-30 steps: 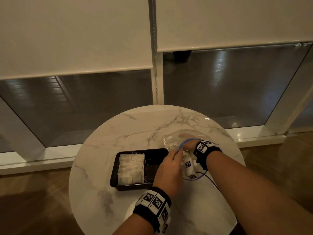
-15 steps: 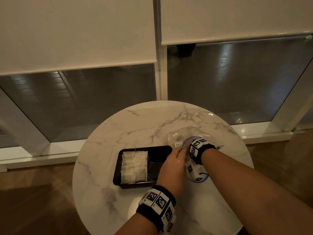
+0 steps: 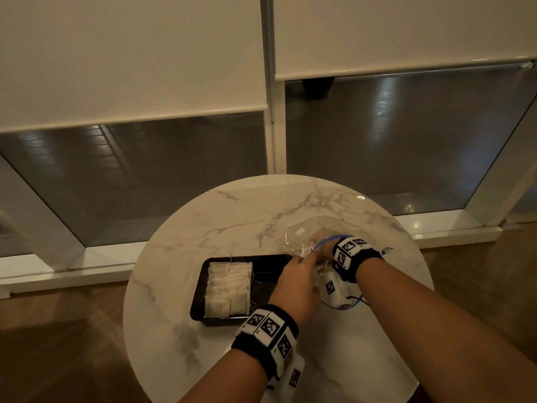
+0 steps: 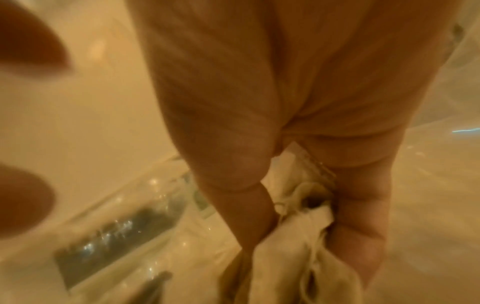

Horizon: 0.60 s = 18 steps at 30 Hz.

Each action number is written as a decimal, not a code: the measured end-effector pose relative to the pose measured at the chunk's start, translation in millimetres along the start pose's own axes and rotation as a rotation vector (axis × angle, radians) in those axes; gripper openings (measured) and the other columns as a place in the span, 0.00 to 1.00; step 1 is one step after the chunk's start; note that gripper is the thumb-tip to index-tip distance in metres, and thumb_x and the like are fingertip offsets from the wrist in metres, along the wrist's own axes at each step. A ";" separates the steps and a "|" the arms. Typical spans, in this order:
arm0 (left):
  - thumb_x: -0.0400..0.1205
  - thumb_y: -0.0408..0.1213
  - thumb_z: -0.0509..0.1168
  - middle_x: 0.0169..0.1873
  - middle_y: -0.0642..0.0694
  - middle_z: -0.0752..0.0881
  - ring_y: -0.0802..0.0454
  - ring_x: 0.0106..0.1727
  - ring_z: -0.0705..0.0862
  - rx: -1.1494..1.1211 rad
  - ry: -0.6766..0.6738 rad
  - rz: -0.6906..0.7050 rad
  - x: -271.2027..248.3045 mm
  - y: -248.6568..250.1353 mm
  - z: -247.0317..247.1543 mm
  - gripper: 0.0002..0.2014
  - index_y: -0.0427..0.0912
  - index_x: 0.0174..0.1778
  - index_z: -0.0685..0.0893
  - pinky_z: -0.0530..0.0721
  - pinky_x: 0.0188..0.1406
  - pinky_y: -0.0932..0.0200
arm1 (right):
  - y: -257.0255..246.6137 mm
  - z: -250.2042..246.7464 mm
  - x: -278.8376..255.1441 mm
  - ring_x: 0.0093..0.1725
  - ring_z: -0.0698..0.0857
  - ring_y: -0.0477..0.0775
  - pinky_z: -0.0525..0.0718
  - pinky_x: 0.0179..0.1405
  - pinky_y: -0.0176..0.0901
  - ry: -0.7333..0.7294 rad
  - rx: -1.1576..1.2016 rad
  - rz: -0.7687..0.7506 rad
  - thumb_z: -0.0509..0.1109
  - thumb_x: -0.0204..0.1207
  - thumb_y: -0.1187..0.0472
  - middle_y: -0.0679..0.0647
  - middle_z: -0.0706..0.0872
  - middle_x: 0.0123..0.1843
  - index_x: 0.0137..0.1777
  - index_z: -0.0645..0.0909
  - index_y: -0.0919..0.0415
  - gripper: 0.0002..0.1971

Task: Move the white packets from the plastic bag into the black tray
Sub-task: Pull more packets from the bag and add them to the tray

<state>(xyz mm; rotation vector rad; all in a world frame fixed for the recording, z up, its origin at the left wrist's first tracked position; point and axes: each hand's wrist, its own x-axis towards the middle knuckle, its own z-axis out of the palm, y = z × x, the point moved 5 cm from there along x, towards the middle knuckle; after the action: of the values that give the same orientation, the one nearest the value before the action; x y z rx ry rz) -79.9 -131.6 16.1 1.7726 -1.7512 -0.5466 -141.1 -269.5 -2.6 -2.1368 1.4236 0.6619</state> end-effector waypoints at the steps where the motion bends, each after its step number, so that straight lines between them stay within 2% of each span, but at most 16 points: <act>1: 0.77 0.27 0.68 0.67 0.42 0.80 0.44 0.69 0.80 -0.006 0.009 -0.007 2.0 0.1 0.0 0.33 0.51 0.80 0.73 0.78 0.69 0.56 | -1.2 -1.3 -1.9 0.51 0.79 0.53 0.77 0.52 0.44 0.022 -0.017 0.015 0.64 0.87 0.57 0.58 0.82 0.53 0.44 0.80 0.55 0.10; 2: 0.77 0.27 0.68 0.68 0.42 0.80 0.44 0.69 0.80 -0.004 0.016 -0.015 4.2 0.1 0.0 0.33 0.50 0.80 0.73 0.78 0.70 0.56 | -2.6 -1.7 -3.2 0.52 0.78 0.53 0.79 0.48 0.43 0.042 -0.030 0.029 0.65 0.86 0.57 0.59 0.82 0.55 0.39 0.76 0.54 0.12; 3: 0.77 0.26 0.68 0.69 0.42 0.79 0.44 0.70 0.79 0.004 0.017 -0.023 6.5 -0.1 0.5 0.33 0.47 0.80 0.72 0.77 0.71 0.55 | -3.4 -1.5 -3.1 0.52 0.79 0.54 0.81 0.47 0.42 0.047 -0.035 0.034 0.64 0.86 0.57 0.59 0.83 0.55 0.41 0.78 0.55 0.11; 4: 0.77 0.25 0.68 0.70 0.42 0.78 0.43 0.71 0.78 0.016 0.013 -0.031 8.9 -0.3 1.1 0.33 0.45 0.80 0.72 0.76 0.72 0.55 | -4.7 -1.8 -5.6 0.54 0.81 0.56 0.83 0.51 0.44 0.037 -0.025 0.034 0.64 0.86 0.58 0.58 0.83 0.54 0.46 0.80 0.56 0.07; 5: 0.77 0.25 0.68 0.70 0.42 0.77 0.43 0.71 0.77 0.029 0.008 -0.039 11.4 -0.9 2.3 0.34 0.43 0.80 0.71 0.76 0.72 0.55 | -4.1 -0.9 -4.2 0.59 0.83 0.57 0.83 0.60 0.46 0.014 -0.006 0.037 0.64 0.86 0.60 0.58 0.83 0.53 0.53 0.82 0.58 0.06; 6: 0.76 0.25 0.69 0.70 0.42 0.76 0.43 0.71 0.77 0.047 0.001 -0.047 13.8 -1.9 3.9 0.34 0.42 0.80 0.71 0.77 0.72 0.54 | -2.5 -1.3 -3.8 0.66 0.84 0.60 0.82 0.68 0.49 -0.007 0.017 0.046 0.64 0.86 0.61 0.60 0.84 0.55 0.59 0.82 0.60 0.08; 8: 0.75 0.25 0.70 0.70 0.43 0.76 0.43 0.70 0.79 0.087 0.000 -0.049 17.1 -2.2 6.0 0.34 0.42 0.79 0.70 0.79 0.70 0.54 | 0.6 -5.5 -10.2 0.70 0.83 0.61 0.80 0.73 0.52 0.003 0.048 0.052 0.65 0.86 0.61 0.61 0.85 0.66 0.67 0.80 0.64 0.13; 9: 0.75 0.25 0.70 0.70 0.43 0.76 0.43 0.68 0.80 0.112 0.003 -0.043 18.0 -2.1 6.6 0.35 0.43 0.79 0.70 0.81 0.68 0.54 | 1.2 -9.4 -19.2 0.67 0.83 0.59 0.80 0.71 0.50 0.026 0.069 0.052 0.64 0.86 0.61 0.61 0.84 0.68 0.66 0.81 0.64 0.13; 11: 0.76 0.26 0.70 0.70 0.44 0.75 0.42 0.64 0.81 0.191 0.014 -0.037 19.5 -1.6 5.1 0.35 0.44 0.80 0.69 0.84 0.62 0.50 | 1.6 -16.3 -32.5 0.61 0.82 0.55 0.78 0.62 0.44 0.092 0.075 0.028 0.62 0.87 0.61 0.60 0.83 0.65 0.62 0.82 0.62 0.10; 12: 0.76 0.27 0.70 0.70 0.44 0.75 0.41 0.62 0.82 0.233 0.024 -0.031 20.8 -1.2 2.9 0.35 0.44 0.80 0.68 0.85 0.59 0.48 | 1.6 -18.0 -36.9 0.60 0.81 0.55 0.78 0.59 0.45 0.142 0.089 0.017 0.62 0.86 0.61 0.60 0.83 0.67 0.65 0.81 0.62 0.12; 14: 0.77 0.28 0.69 0.71 0.43 0.74 0.38 0.61 0.83 0.279 0.026 -0.024 26.0 -1.1 -1.4 0.35 0.44 0.81 0.67 0.85 0.56 0.46 | 2.6 -17.0 -46.1 0.65 0.82 0.56 0.79 0.62 0.46 0.249 0.149 -0.021 0.64 0.85 0.64 0.57 0.83 0.69 0.72 0.77 0.60 0.17; 18: 0.80 0.27 0.68 0.75 0.43 0.72 0.38 0.68 0.79 0.199 -0.005 -0.013 38.9 -2.9 -8.3 0.36 0.43 0.84 0.65 0.81 0.68 0.47 | 1.3 -11.0 -74.0 0.65 0.83 0.57 0.80 0.62 0.43 0.472 0.246 -0.090 0.63 0.84 0.69 0.58 0.83 0.68 0.71 0.77 0.60 0.17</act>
<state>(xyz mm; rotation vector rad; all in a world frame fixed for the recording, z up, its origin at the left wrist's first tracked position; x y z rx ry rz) -70.2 -169.4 24.6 1.9187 -1.8534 -0.3934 -166.1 -225.3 52.4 -2.2255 1.5315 -0.0639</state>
